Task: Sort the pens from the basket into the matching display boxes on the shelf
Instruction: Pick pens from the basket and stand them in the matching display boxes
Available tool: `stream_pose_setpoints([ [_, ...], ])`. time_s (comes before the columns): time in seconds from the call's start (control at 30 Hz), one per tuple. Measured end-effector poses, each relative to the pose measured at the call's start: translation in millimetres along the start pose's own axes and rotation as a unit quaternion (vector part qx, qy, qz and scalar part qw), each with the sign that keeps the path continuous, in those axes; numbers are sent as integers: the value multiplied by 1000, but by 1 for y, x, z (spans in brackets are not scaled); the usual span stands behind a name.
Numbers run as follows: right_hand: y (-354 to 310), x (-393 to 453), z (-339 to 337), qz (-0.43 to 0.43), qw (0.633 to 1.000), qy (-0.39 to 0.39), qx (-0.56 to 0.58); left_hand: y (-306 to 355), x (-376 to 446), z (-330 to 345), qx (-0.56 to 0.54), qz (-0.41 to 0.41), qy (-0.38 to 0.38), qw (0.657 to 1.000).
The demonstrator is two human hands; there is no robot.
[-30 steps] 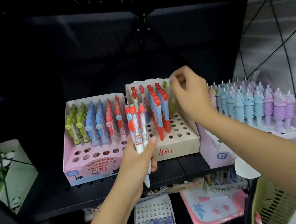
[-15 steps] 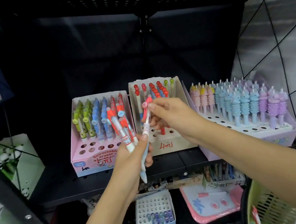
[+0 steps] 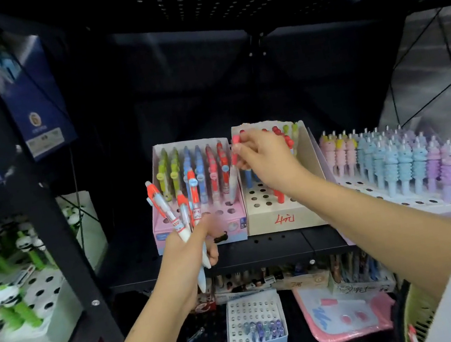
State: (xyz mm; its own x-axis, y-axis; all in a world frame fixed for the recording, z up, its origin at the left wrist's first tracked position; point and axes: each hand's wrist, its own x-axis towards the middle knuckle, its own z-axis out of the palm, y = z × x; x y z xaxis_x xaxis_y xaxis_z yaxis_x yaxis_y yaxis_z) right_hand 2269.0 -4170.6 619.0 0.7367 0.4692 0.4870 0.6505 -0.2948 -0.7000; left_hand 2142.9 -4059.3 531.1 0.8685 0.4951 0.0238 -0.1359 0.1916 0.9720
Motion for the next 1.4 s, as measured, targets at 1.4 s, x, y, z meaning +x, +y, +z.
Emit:
stream_pose_setpoints([
  [1.4, 4, -15, -11, -9, 999, 36, -3, -6, -1, 19, 37, 83, 6, 996],
])
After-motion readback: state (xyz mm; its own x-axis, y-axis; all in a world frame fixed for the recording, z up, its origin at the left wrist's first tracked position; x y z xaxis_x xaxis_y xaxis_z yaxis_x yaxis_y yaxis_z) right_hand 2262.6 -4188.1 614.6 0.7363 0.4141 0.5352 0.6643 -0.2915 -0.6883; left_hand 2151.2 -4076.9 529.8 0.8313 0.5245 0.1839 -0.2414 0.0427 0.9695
